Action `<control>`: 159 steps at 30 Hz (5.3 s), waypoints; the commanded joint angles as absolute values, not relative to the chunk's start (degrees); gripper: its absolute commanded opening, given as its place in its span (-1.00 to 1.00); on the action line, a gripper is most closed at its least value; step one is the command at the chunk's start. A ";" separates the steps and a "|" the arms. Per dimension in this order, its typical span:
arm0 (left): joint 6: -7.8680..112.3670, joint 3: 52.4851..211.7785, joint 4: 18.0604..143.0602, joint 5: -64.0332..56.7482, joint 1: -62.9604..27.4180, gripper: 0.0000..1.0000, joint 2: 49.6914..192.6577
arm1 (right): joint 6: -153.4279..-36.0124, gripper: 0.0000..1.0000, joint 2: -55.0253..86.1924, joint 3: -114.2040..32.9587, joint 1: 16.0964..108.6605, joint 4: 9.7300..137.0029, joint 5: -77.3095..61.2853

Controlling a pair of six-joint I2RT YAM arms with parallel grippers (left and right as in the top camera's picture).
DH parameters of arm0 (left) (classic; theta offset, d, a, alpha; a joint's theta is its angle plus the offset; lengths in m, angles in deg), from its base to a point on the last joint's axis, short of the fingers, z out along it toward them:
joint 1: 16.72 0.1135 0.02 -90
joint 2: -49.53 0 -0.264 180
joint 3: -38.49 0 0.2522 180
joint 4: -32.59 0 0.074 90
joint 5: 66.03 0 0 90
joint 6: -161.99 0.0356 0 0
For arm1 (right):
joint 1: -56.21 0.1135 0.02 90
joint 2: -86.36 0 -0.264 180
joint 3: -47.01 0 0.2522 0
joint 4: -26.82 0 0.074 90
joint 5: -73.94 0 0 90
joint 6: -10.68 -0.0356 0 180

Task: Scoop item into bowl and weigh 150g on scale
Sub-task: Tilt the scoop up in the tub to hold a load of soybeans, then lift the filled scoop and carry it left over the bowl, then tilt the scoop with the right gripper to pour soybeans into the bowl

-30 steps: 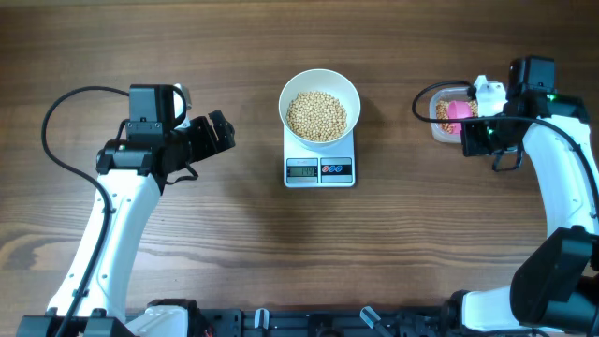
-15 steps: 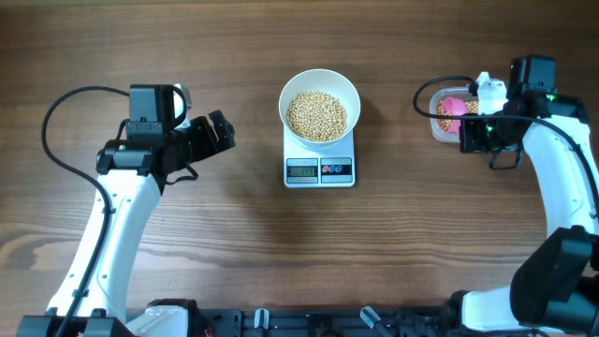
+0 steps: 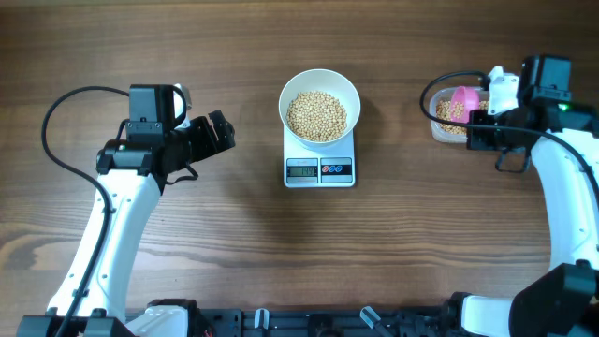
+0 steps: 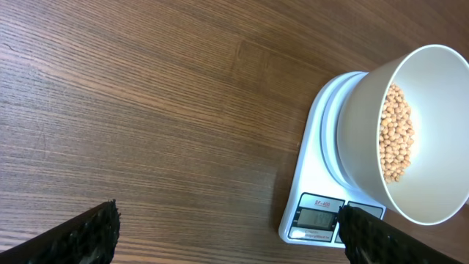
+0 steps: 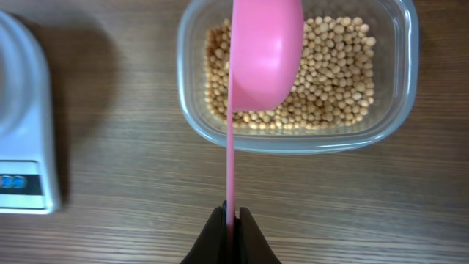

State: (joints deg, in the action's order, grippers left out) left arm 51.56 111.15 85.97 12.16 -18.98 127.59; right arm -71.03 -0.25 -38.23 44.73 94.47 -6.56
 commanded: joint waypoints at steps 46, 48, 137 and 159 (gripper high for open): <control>52.04 112.26 85.82 12.31 -19.12 1.00 127.98 | -74.22 -0.91 1.08 -38.54 52.51 82.97 36.11; 52.04 112.26 85.82 12.29 -19.12 1.00 127.98 | -73.26 -0.91 1.08 -38.54 55.02 82.80 33.22; 52.04 112.26 85.82 12.31 -19.12 1.00 127.98 | -68.99 -0.91 1.06 -39.04 75.53 82.78 0.50; 52.04 112.26 85.82 12.29 -19.12 1.00 127.98 | -69.02 -0.91 1.08 -39.06 75.55 82.38 0.85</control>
